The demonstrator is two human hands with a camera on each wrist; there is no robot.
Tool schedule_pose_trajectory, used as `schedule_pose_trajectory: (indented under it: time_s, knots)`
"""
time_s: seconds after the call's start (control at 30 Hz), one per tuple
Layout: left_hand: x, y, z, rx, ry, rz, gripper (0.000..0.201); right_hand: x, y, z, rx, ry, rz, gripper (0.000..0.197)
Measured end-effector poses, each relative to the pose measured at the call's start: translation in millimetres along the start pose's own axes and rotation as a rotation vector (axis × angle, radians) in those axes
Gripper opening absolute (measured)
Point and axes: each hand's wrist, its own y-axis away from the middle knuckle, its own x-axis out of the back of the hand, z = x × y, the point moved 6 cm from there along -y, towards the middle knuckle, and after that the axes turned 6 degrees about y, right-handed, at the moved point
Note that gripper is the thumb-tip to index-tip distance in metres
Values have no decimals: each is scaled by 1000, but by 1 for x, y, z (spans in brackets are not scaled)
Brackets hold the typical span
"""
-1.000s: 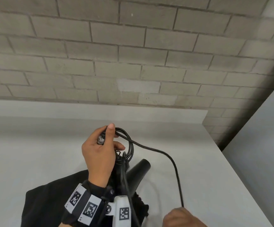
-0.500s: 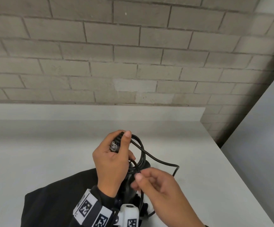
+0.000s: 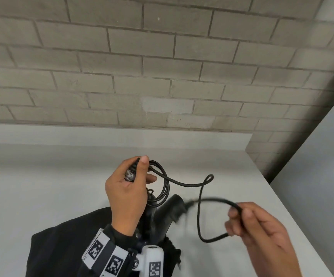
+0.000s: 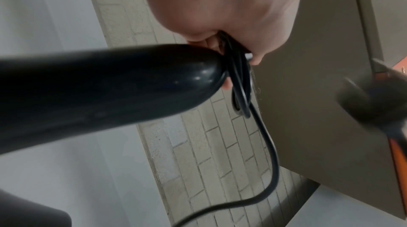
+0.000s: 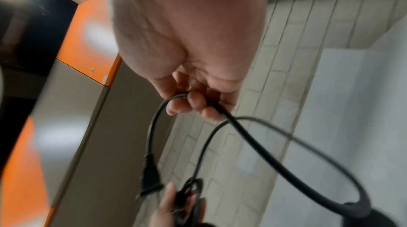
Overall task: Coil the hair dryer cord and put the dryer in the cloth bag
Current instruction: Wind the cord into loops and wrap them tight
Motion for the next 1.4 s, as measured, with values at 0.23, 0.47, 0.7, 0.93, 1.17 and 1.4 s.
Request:
schedule_pose_trajectory:
  time_s: [0.23, 0.47, 0.7, 0.93, 1.17, 1.4]
  knots:
    - [-4, 3, 1, 25, 22, -19, 19, 41, 3, 51, -84, 613, 17, 65]
    - [-8, 6, 2, 20, 27, -34, 21, 10, -6, 57, 254, 915, -36, 15]
    - [-8, 9, 3, -18, 0, -51, 19, -60, -25, 10, 465, 935, -80, 50]
    - [-8, 9, 6, -93, -29, -106, 12, -75, -45, -25, 593, 821, -214, 16]
    - [-18, 18, 15, -222, -4, -339, 19, -80, -67, -82, 637, 641, -251, 11]
    - [-21, 23, 20, -320, 31, -476, 33, -98, -82, -80, 448, 480, -291, 7]
